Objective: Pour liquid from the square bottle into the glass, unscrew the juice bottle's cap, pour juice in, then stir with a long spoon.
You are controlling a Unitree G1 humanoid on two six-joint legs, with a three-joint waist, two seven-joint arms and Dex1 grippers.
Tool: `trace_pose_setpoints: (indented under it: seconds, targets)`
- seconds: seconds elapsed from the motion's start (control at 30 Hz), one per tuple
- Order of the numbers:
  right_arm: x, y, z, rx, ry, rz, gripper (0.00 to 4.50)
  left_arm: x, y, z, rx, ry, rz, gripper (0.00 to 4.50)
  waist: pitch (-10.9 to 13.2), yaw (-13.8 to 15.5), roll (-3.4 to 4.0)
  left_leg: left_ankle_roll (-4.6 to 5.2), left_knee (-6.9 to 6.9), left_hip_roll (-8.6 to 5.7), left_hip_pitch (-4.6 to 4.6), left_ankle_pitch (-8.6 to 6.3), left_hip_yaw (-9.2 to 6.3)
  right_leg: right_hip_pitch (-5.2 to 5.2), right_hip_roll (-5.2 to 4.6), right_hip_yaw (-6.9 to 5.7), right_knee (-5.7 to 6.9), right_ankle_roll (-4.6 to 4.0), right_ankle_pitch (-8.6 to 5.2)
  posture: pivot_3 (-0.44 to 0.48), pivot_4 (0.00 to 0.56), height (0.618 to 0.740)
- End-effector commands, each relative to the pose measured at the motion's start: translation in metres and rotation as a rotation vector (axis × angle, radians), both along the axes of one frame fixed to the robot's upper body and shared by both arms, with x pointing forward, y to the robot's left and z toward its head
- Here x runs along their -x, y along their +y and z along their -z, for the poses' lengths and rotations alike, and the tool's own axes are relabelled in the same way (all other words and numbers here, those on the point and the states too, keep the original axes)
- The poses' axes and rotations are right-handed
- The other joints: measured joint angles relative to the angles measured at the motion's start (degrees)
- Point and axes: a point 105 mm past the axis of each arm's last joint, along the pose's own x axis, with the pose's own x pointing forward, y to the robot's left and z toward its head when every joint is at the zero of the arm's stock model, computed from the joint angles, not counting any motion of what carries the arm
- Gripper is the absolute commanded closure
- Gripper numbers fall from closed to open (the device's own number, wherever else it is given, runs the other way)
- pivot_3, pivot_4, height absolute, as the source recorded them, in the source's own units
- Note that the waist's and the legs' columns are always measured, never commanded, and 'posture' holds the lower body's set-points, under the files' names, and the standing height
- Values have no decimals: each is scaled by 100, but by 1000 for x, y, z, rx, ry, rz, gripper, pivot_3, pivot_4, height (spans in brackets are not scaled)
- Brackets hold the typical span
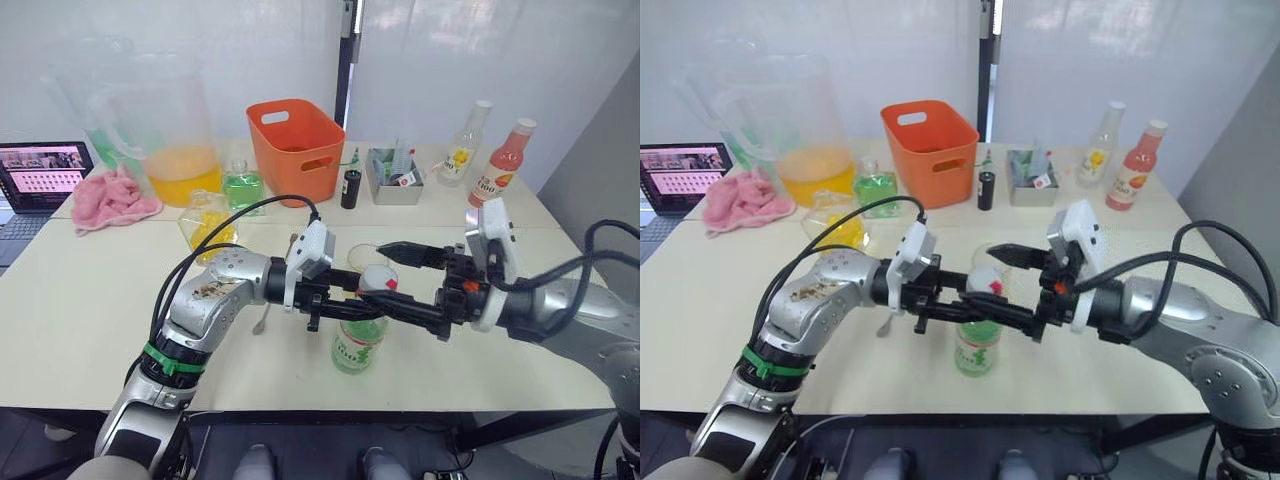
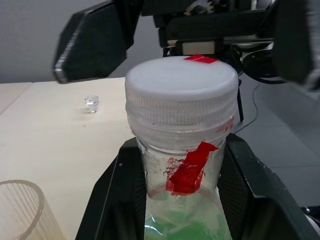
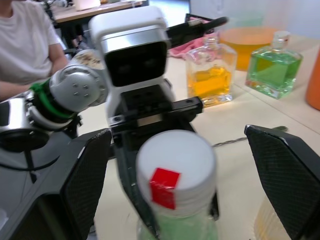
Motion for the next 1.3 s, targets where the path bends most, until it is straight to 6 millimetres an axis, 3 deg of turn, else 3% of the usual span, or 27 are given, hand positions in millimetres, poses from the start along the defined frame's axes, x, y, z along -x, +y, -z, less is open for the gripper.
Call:
trace_pose_setpoints:
  seconds: [0.03, 0.3, 0.63, 0.77, 0.93, 1.17, 1.23, 1.3]
  targets:
    - [0, 1, -6, -9, -25, 32, 253, 3, 2, -3, -4, -32, -9, 3095, 0, 0, 0, 0, 0, 0, -1, 0, 0, 0, 0, 0, 0, 0, 0, 0, 150, 738]
    - [2, 6, -2, 58, -29, -8, 2801, 4, 4, -2, -6, -32, -21, 3097, -1, -8, 1, 0, 1, 2, 1, 0, 0, 0, 3, 0, 1, -1, 1, 0, 150, 738]
    - [6, 10, 2, 168, -31, -354, 2813, 4, 17, -4, -35, -53, -54, 3099, -1, -48, 1, 1, 0, 3, 2, 0, 0, -3, 4, 0, 3, -1, 1, 0, 150, 738]
    - [-8, 7, 7, 237, -89, -546, 2813, 7, 22, -3, -47, -54, -58, 3100, -1, -93, 1, 1, -1, 5, 3, 0, 0, -5, 7, 0, 4, -1, 0, 0, 150, 738]
    - [-32, 16, -1, 285, -172, -764, 2813, 11, 32, -2, -65, -43, -87, 3100, 0, -228, 2, 1, -6, 9, 9, 0, -1, -8, 14, 0, 14, 2, 1, 0, 150, 738]
    - [-46, 22, -11, 316, -146, -803, 2813, 12, 33, 1, -56, -31, -122, 3100, 0, -228, 3, 1, -11, 12, 11, 0, -11, -11, 19, -2, 25, 24, 14, 0, 150, 738]
    - [-46, 20, -16, 305, -131, -799, 1771, 12, 33, 1, -52, -29, -127, 3101, 0, -224, 3, 0, -11, 11, 13, 0, -10, -11, 19, -2, 28, 20, 13, 0, 150, 738]
    - [-44, 16, -21, 292, -132, -794, 1083, 12, 33, 2, -50, -28, -129, 3101, 0, -199, 3, 0, -10, 11, 13, 0, -10, -12, 19, -2, 28, 10, 8, 0, 150, 738]
